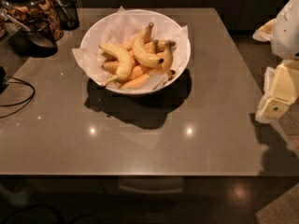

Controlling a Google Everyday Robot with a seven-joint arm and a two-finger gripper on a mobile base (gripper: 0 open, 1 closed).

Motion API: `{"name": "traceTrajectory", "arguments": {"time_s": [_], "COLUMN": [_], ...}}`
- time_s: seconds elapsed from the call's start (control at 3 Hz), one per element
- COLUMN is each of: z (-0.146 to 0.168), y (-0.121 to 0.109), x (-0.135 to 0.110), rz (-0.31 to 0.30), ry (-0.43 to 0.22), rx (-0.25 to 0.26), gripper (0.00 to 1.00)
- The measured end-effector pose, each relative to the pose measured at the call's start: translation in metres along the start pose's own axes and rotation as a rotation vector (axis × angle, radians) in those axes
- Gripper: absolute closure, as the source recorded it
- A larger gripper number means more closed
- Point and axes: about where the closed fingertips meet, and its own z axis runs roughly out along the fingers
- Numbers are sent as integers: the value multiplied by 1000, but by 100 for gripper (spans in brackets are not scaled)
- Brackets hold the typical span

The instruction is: Pick banana from white bowl

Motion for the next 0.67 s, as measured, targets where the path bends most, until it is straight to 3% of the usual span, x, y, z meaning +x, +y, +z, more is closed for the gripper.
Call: {"name": "traceTrajectory", "arguments": {"time_s": [0.33, 0.67], "z": [0, -9], "y": [0, 5], "x": [0, -21], "rz": [0, 37], "ry": [0, -3], "rx": [0, -27], "gripper": [0, 0]}}
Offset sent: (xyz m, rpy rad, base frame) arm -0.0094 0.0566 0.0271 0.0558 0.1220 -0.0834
